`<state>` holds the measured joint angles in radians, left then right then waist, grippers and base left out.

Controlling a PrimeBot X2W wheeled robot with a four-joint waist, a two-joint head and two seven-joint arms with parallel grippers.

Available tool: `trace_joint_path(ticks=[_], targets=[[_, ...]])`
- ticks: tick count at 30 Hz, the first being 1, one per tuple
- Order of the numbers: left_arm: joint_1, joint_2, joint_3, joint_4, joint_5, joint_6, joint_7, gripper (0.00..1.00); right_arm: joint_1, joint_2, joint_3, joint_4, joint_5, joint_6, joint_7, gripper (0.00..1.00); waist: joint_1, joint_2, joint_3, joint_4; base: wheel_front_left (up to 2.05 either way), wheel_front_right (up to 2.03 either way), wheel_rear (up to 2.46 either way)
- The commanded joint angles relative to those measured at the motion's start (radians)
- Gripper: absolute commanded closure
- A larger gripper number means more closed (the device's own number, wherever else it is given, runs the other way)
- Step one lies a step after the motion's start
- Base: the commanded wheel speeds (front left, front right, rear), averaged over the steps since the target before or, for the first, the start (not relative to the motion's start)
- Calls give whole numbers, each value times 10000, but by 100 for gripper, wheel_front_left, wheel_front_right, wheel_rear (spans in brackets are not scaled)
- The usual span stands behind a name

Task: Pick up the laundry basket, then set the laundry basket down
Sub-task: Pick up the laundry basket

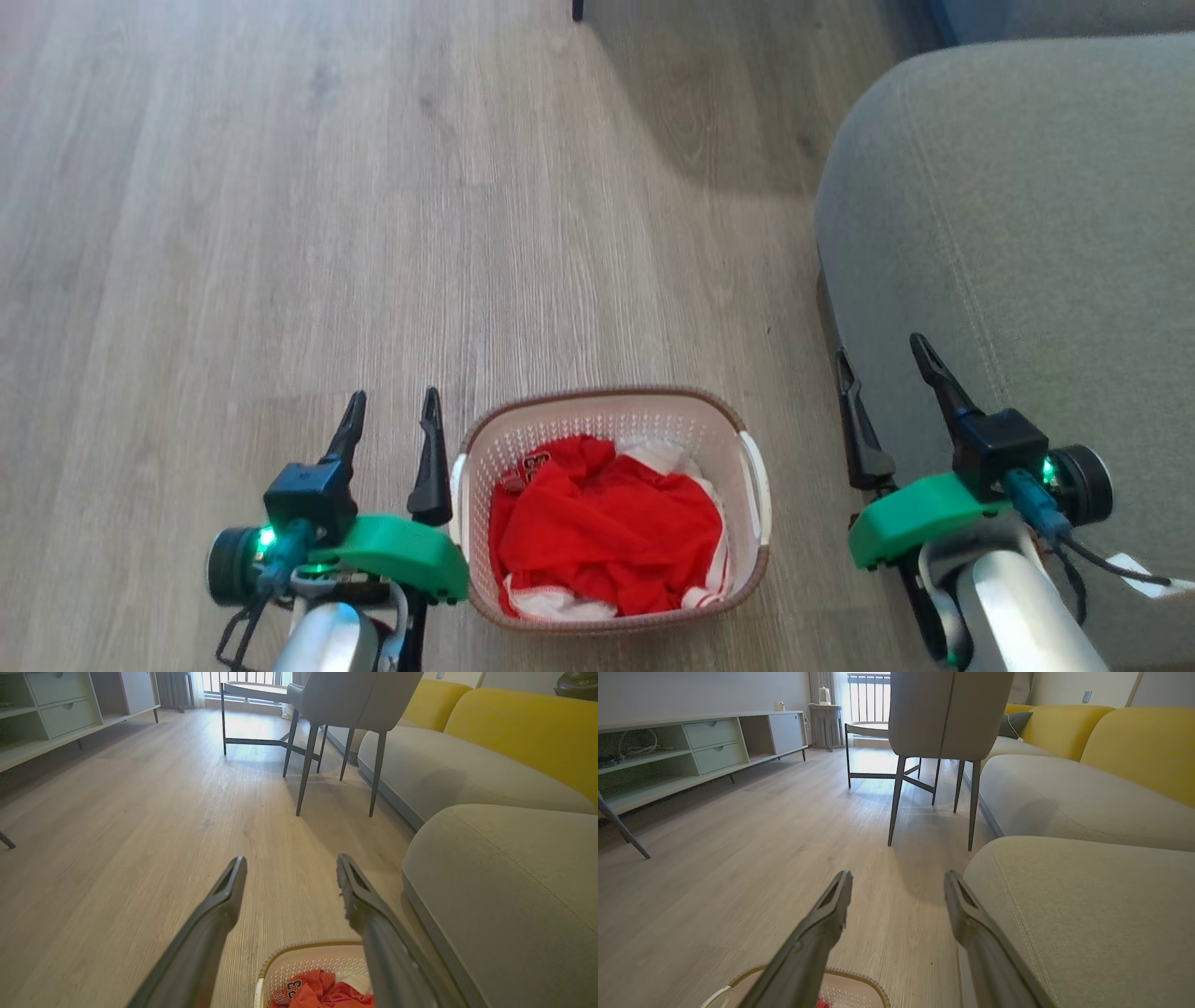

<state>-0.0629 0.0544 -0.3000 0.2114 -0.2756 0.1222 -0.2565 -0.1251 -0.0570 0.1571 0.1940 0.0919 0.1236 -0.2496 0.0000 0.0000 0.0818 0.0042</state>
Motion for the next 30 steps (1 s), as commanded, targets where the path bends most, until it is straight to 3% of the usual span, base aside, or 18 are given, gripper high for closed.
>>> trace_joint_path(ticks=[1, 16, 30], targets=[[-508, -41, 289, -250, -9, -59, -53, 0, -525, 68, 148, -227, -6, 71, -122, 0, 0, 0, 243, -29, 0, 0, 0], [-1605, -41, -21, 1529, -341, -269, -53, 0, -1839, 68, 579, 1548, 190, 71, -122, 0, 0, 0, 2197, -246, 0, 0, 0], [-3773, -41, -515, 4109, -790, -626, -53, 0, -3489, 68, 673, 3428, 373, 71, -122, 0, 0, 0, 4555, -135, 0, 0, 0]])
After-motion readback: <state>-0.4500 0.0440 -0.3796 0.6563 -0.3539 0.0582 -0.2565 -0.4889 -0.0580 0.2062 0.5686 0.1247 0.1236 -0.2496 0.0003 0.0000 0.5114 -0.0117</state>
